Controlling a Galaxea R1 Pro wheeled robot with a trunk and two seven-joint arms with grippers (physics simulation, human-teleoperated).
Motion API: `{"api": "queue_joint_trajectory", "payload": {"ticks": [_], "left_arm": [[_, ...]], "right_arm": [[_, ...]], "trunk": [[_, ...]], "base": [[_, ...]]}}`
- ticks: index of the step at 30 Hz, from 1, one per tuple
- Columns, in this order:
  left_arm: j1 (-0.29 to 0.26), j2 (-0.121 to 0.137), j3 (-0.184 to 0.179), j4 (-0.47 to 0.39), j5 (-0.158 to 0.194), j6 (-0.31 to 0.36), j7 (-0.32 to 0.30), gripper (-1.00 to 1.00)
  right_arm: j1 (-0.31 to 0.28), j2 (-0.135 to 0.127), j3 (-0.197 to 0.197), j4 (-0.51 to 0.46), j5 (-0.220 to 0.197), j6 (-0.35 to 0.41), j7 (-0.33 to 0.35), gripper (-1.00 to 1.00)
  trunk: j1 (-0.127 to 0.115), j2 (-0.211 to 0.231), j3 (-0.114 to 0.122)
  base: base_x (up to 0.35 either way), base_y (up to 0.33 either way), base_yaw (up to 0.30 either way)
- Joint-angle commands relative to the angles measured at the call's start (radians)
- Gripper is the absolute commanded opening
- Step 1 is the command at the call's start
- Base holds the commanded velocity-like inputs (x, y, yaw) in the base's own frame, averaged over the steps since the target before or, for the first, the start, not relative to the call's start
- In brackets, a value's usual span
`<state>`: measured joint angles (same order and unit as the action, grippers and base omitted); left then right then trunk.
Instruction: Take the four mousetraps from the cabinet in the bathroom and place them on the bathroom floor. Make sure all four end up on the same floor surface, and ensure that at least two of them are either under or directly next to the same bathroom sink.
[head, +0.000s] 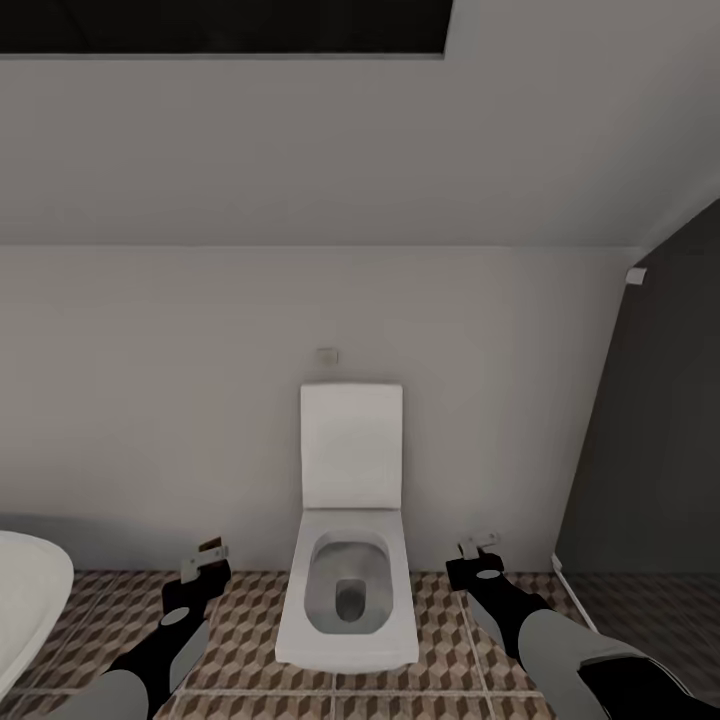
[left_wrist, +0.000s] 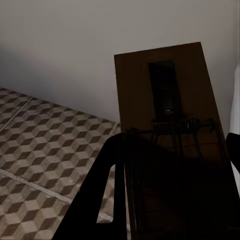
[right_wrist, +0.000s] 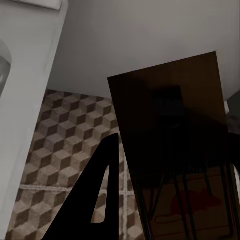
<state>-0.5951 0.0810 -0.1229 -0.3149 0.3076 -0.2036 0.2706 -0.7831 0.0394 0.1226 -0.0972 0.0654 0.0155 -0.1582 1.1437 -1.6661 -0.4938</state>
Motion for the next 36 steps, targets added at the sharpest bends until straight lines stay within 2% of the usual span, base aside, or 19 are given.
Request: {"api": "queue_joint_trajectory", "payload": {"ticks": [1, 36], "left_arm": [[-0.001, 0.0, -0.009, 0.001, 0.007, -0.003, 0.008, -1.0], [-0.001, 0.003, -0.015, 0.014, 0.005, -0.008, -0.021, -1.0]], "right_arm": [[-0.001, 0.0, 0.005, 0.001, 0.004, 0.001, -0.001, -1.0], [-0.001, 0.0, 0.002, 0.001, 0.004, -0.013, 0.0, -1.0]], "trunk": [[0.004, -0.008, -0.004], [0.138, -0.253, -0.114]], "base": [[0.0, 0.0, 0.0], [0.0, 0.0, 0.0]]}}
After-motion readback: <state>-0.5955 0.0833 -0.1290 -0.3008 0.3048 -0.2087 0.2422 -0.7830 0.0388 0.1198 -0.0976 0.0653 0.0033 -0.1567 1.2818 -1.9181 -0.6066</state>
